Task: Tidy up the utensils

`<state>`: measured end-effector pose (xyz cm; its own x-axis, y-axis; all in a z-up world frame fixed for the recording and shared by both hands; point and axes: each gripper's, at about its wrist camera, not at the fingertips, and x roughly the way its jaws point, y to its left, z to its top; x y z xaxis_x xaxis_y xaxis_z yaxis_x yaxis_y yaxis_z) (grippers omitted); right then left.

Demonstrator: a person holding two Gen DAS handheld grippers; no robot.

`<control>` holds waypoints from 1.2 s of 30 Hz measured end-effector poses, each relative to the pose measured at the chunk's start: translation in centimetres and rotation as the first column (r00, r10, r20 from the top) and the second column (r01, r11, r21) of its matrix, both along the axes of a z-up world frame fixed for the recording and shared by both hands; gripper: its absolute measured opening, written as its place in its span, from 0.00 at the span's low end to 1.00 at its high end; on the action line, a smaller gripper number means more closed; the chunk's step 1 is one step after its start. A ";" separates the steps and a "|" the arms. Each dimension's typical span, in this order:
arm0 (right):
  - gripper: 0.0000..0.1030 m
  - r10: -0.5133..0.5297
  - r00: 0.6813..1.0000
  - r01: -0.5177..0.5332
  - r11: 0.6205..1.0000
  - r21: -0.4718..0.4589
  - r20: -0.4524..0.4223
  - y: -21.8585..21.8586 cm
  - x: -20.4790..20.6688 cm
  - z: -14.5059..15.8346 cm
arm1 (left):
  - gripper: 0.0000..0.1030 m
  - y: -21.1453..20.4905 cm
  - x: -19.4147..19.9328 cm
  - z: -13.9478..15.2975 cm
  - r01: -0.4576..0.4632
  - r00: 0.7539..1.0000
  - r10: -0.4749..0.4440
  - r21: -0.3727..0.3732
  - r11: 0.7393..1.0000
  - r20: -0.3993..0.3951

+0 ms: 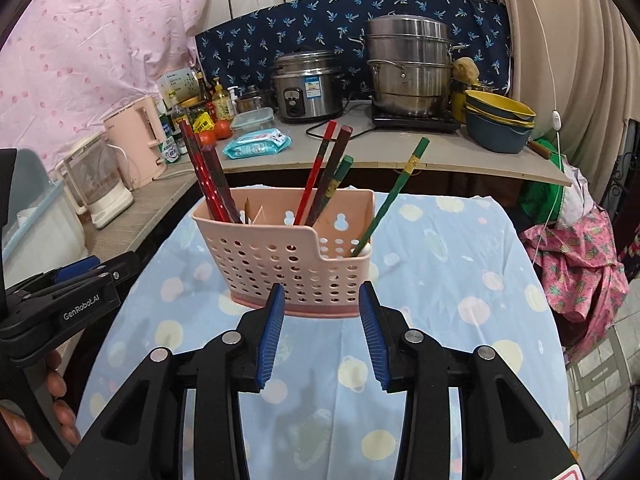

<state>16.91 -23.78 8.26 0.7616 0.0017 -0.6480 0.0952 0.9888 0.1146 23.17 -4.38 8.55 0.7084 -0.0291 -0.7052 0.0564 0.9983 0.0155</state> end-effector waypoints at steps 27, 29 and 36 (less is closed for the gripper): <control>0.78 0.007 0.998 -0.010 0.999 -0.044 -0.058 0.6 -0.4 -1.5 | 0.85 0.2 -1.1 -2.4 -0.008 0.999 0.010 0.045 0.999 -0.042; 0.81 0.004 0.998 -0.006 0.999 -0.043 -0.065 0.5 -0.3 -1.7 | 0.88 0.2 -1.0 -2.4 -0.009 0.999 0.012 0.046 0.999 -0.048; 0.85 -0.020 0.997 0.016 0.999 -0.052 -0.071 0.0 -0.6 -1.9 | 0.92 0.0 -1.1 -2.9 -0.010 0.997 0.014 0.048 0.999 -0.073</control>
